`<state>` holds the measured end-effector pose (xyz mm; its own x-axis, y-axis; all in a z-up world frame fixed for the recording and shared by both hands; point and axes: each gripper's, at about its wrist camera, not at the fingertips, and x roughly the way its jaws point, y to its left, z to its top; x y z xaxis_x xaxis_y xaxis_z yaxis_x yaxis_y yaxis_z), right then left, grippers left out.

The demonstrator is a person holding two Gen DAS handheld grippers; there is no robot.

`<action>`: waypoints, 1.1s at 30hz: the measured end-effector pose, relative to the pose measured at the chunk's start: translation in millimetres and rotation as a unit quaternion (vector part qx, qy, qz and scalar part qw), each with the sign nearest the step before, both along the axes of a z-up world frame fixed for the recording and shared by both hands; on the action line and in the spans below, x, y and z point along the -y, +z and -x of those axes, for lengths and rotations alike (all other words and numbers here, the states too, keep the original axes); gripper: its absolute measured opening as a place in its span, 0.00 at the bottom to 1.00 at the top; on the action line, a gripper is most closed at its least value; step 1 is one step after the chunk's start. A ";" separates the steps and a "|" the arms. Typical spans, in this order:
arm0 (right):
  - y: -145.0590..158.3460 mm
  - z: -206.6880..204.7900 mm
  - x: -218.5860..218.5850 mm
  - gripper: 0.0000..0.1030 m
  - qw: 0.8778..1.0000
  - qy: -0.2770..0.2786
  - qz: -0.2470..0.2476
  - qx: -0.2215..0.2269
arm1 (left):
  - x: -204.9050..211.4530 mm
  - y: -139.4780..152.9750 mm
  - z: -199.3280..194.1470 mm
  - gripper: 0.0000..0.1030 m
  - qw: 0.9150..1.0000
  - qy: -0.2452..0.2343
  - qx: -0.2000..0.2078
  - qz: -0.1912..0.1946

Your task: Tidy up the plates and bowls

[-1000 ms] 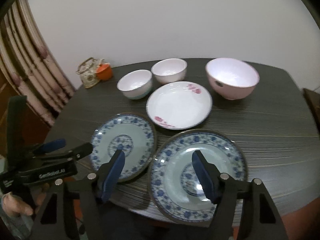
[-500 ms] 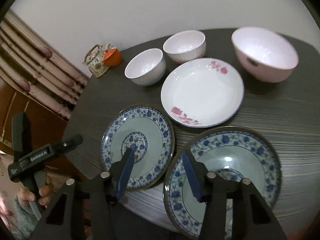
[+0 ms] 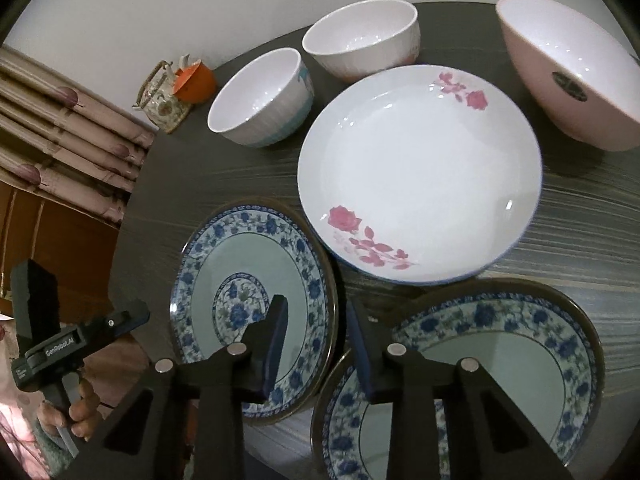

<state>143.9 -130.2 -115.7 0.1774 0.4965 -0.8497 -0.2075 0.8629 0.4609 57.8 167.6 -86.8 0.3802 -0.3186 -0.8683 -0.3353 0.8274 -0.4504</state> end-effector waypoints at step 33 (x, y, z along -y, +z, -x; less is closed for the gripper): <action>-23.0 -9.4 -23.3 0.13 0.999 0.031 0.022 -0.001 | 5.3 -32.7 -12.5 0.12 0.999 -0.023 -0.014 -0.033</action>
